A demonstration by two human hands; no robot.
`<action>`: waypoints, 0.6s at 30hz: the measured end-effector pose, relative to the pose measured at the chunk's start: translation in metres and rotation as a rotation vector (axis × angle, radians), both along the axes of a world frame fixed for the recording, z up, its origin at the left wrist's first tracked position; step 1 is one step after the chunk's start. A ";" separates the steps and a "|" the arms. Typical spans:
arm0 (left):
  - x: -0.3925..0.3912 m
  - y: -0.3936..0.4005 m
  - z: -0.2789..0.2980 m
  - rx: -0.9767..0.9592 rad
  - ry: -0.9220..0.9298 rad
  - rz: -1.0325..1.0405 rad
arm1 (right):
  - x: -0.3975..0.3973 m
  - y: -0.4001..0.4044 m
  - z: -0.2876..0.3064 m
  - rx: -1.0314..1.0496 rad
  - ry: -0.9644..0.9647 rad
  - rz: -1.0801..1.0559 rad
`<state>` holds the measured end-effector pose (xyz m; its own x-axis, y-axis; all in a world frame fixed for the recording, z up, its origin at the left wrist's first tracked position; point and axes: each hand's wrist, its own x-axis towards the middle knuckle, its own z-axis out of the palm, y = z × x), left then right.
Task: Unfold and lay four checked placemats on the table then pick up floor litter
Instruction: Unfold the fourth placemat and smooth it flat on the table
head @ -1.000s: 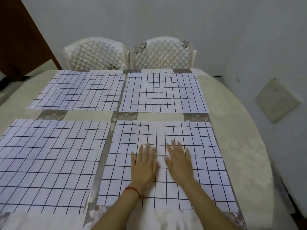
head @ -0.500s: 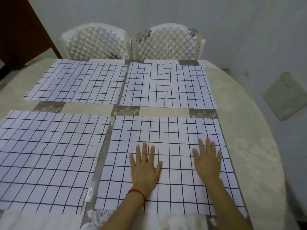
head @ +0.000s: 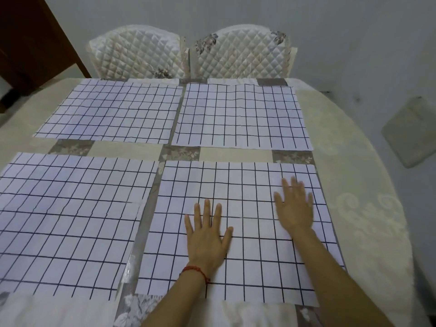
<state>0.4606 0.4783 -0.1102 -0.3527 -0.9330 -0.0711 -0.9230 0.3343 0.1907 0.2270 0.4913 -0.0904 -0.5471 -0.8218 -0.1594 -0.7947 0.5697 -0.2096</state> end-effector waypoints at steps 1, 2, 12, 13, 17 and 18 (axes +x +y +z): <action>0.000 0.000 0.002 -0.001 0.008 -0.015 | -0.003 0.006 0.003 0.001 0.000 -0.093; 0.000 0.001 0.003 0.013 0.021 -0.032 | 0.003 0.010 0.006 -0.037 0.000 -0.137; 0.000 0.003 0.011 0.054 0.047 -0.022 | 0.074 0.074 -0.012 -0.149 -0.028 -0.036; 0.000 0.003 0.012 0.055 0.052 -0.018 | 0.067 0.082 -0.011 -0.159 -0.003 -0.069; 0.001 0.003 0.012 0.074 0.063 -0.004 | 0.057 0.095 -0.012 -0.122 0.028 -0.088; 0.001 0.003 0.011 0.075 0.064 0.008 | 0.057 0.095 -0.012 -0.119 0.016 -0.089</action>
